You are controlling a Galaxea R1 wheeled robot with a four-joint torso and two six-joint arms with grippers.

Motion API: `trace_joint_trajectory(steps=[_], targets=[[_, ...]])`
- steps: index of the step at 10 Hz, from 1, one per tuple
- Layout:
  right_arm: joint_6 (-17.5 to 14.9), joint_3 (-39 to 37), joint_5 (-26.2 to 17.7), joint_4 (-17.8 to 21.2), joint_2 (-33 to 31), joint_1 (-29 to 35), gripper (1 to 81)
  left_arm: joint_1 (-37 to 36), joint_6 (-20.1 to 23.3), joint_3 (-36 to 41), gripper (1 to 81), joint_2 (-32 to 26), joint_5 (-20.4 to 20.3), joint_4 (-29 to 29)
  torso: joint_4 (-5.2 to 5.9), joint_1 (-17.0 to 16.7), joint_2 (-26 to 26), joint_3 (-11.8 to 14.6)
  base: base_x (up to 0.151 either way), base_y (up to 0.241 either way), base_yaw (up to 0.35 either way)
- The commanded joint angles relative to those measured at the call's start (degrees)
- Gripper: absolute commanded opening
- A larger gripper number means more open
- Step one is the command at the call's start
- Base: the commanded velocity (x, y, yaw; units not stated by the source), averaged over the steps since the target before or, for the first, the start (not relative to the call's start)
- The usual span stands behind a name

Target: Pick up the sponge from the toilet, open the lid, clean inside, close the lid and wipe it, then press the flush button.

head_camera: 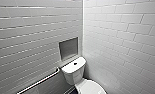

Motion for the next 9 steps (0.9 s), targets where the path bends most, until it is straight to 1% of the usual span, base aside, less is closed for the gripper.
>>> trace_joint_trajectory(steps=[1,2,3,4,5,6,7,8,9], targets=[[0.6,-0.1,-13.7,-0.2,0.1,2.8,1.0,-2.4,0.1,0.0,81.1,0.0,3.3,-0.5,0.0,0.0,0.0,0.0,0.0,0.0,0.0],[0.5,-0.1,-20.2,-0.2,0.2,4.0,1.0,-2.4,0.1,0.0,81.1,0.0,3.1,-0.3,0.0,-0.1,0.3,0.1,0.0,0.0,0.0],[0.5,-0.2,-22.6,-0.5,0.0,4.7,1.0,-2.4,0.2,0.0,81.1,0.1,3.1,-0.2,0.0,-0.1,0.3,0.1,0.0,0.0,0.0],[-0.2,-0.1,-21.5,0.4,-0.8,5.9,1.0,-2.5,0.1,0.0,81.1,0.1,3.1,-0.3,0.0,-0.1,0.2,0.2,0.0,0.0,0.0],[-1.0,-0.2,-21.7,2.2,-1.1,6.9,1.0,-2.5,0.1,0.0,81.1,-0.1,3.1,-0.3,0.0,-0.1,0.2,0.2,0.0,0.0,0.0],[-7.5,0.1,-21.7,7.8,-1.6,7.6,1.0,-2.5,0.1,0.0,81.1,-0.4,3.0,-0.3,0.0,-0.2,0.2,0.2,0.0,0.0,0.0],[-17.2,0.6,-20.9,17.6,-1.8,7.6,1.0,-2.6,0.1,0.0,81.1,-0.7,2.7,-0.4,0.0,-0.2,0.2,0.2,0.0,0.0,0.0],[-21.2,0.4,-20.0,22.7,-2.0,8.4,1.0,-2.6,0.1,0.0,81.1,-1.2,1.2,-0.9,0.0,-0.2,0.2,0.2,0.0,0.0,0.0],[-21.2,0.1,-20.3,22.8,-2.2,9.3,1.0,-2.5,0.1,0.0,81.1,-1.4,0.9,-0.9,0.0,-0.2,0.2,0.2,0.0,0.0,0.0]])
